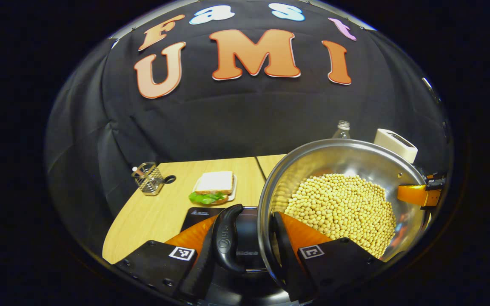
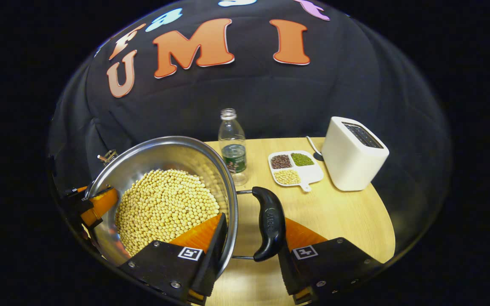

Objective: First push the handle of the pot to place it horizontally, then grasp the pot with both hands and set it on the induction cooktop.

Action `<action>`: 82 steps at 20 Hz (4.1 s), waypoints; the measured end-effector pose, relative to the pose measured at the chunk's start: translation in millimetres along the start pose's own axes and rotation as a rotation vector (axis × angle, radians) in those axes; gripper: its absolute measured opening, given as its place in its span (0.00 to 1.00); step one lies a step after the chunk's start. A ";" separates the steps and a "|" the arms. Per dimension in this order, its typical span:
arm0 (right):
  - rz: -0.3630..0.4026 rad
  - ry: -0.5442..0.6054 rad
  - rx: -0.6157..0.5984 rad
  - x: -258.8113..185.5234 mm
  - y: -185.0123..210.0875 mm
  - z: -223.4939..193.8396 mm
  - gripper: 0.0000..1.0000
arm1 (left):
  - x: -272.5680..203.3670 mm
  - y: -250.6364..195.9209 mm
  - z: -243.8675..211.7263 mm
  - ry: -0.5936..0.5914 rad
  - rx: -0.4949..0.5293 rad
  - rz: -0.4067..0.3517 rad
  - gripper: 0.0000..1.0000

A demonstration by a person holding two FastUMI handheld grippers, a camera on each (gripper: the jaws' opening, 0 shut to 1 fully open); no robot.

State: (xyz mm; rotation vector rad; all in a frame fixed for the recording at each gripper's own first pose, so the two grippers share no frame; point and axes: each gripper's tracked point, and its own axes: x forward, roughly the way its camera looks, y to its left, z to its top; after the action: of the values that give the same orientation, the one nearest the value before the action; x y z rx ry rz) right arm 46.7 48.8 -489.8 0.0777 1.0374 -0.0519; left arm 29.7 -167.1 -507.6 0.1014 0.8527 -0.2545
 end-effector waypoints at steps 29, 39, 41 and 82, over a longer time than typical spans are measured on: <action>0.133 0.014 -0.089 36.5 155.0 -3.1 0.63 | -32.6 127.2 -16.0 0.058 -0.085 0.146 0.72; 0.122 0.054 -0.078 60.8 161.6 -19.0 0.63 | -32.8 129.5 -11.7 0.088 -0.094 0.139 0.75; 0.124 0.059 -0.077 66.0 163.7 -21.2 0.63 | -32.3 128.5 -10.7 0.092 -0.092 0.139 0.75; -0.044 -0.823 -0.160 -327.0 -14.1 229.4 0.93 | -360.7 160.9 332.4 -0.754 -0.093 0.143 1.00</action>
State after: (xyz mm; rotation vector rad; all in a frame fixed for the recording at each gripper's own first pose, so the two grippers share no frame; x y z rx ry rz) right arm 76.3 16.3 -92.5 -0.1082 0.2176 -0.0350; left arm 87.7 -9.5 -19.4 -0.0239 0.1047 -0.1014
